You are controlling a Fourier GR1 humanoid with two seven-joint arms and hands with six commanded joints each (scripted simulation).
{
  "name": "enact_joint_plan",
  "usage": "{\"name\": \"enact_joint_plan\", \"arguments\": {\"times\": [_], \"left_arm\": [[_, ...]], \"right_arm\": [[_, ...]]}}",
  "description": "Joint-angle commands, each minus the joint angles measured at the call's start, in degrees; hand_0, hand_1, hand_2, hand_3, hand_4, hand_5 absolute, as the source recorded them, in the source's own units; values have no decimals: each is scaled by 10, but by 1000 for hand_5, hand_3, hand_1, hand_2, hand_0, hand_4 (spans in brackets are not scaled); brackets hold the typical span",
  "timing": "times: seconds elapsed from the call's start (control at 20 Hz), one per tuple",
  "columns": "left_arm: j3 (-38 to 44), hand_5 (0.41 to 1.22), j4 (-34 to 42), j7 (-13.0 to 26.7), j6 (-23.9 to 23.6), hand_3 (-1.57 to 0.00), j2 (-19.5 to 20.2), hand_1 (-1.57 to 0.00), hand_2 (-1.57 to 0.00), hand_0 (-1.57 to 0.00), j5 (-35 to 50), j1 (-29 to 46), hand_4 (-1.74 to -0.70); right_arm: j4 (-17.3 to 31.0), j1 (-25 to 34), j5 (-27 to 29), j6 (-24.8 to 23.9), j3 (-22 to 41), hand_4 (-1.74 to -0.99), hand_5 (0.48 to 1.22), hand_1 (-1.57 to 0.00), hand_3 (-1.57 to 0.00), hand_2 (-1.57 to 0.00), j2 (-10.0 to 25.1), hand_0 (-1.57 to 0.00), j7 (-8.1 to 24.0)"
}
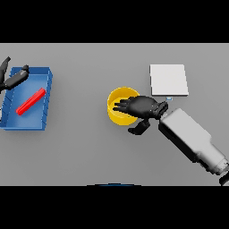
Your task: Pick up the red beaker and tilt it to pour out 1 green nut into yellow bowl. Pick up the yellow bowl and place it on the metallic measuring scale.
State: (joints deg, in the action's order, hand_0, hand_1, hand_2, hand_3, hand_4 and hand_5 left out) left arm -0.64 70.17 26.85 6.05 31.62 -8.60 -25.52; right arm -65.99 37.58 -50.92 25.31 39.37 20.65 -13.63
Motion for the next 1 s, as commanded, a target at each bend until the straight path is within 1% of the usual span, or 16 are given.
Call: {"name": "enact_joint_plan", "arguments": {"times": [0.0, 0.1, 0.15, 0.2, 0.25, 0.3, 0.35, 0.4, 0.5, 0.6, 0.7, 0.75, 0.8, 0.85, 0.9, 0.95], "left_arm": [[-4, 708, 1, -2, -1, 1, -2, 1, 1, 1, -3, -2, -792], [-7, 713, 3, 2, -1, 1, -7, 1, 1, 1, -2, -2, -789], [-6, 714, 2, 4, 0, 1, -6, 1, 1, 1, -1, -3, -789], [-5, 712, 3, 0, -1, 1, -7, 1, 1, 1, -1, -2, -791], [-9, 711, 0, -1, -2, 1, -10, 1, 1, 1, -5, -6, -791], [-6, 710, 2, -2, -1, 1, -8, 1, 1, 1, -1, -5, -789], [-5, 710, 1, -5, 0, 1, -4, 1, 1, 1, -2, 0, -788], [-2, 710, 1, -2, 2, 1, -2, 1, 1, 1, 1, -3, -788], [1, 707, 3, -8, -2, 1, -3, 1, 1, 1, 3, 3, -787], [-3, 712, 4, 0, 1, 1, -1, 1, 1, 1, -1, 0, -784], [-5, 710, -1, -2, 2, 1, -1, 1, 1, 1, -3, -6, -784], [-6, 710, 8, -5, 5, 1, 0, 1, 1, 1, -1, -3, -782], [-5, 712, 6, -9, 5, 1, -2, 1, 1, 1, 2, 1, -785], [-5, 707, -4, -6, 5, 1, -5, 1, 1, 1, 0, -4, -786], [-4, 704, -3, -7, 3, 1, -4, 1, 1, 1, 0, -1, -786], [-6, 703, 1, 1, 1, 1, -4, 1, 1, 1, -2, -4, -782]], "right_arm": [[8, 4, 1, 2, -2, -1188, 693, 1, -12, 1, -2, 1, 0], [19, 11, 0, -1, -1, -1209, 732, 1, -41, -9, -14, 1, 12], [22, 14, 0, 2, -3, -1234, 770, -15, -77, -37, -11, 1, 12], [28, 15, -4, -3, 0, -1261, 809, -60, -130, -88, -14, -48, 12], [27, 16, -1, -2, -1, -1309, 891, -183, -215, -189, -15, -193, 3], [26, 15, -3, -5, 2, -1363, 957, -407, -322, -349, -15, -455, -3], [24, 13, -3, -7, 2, -1435, 1010, -640, -572, -594, -13, -678, -5], [18, 9, 1, -4, 2, -1492, 1052, -826, -679, -789, -12, -857, -7], [7, 12, 3, 9, 3, -1578, 1113, -1094, -882, -1071, -4, -1114, -10], [8, 12, 10, 13, 2, -1637, 1152, -1266, -1027, -1187, -3, -1278, -13], [12, 15, 13, 16, 2, -1674, 1177, -1376, -1106, -1287, -6, -1384, -7], [9, 15, 15, 21, 2, -1688, 1186, -1415, -1130, -1323, -8, -1421, 1], [2, 13, 17, 26, 1, -1698, 1193, -1446, -1171, -1330, 2, -1451, -5], [-4, 11, 17, 30, 0, -1707, 1198, -1471, -1185, -1353, 1, -1475, 9], [-10, 16, 20, 31, -2, -1714, 1203, -1491, -1198, -1362, 1, -1494, 7], [-14, 18, 22, 33, -6, -1719, 1207, -1507, -1195, -1387, 7, -1510, 5]]}}
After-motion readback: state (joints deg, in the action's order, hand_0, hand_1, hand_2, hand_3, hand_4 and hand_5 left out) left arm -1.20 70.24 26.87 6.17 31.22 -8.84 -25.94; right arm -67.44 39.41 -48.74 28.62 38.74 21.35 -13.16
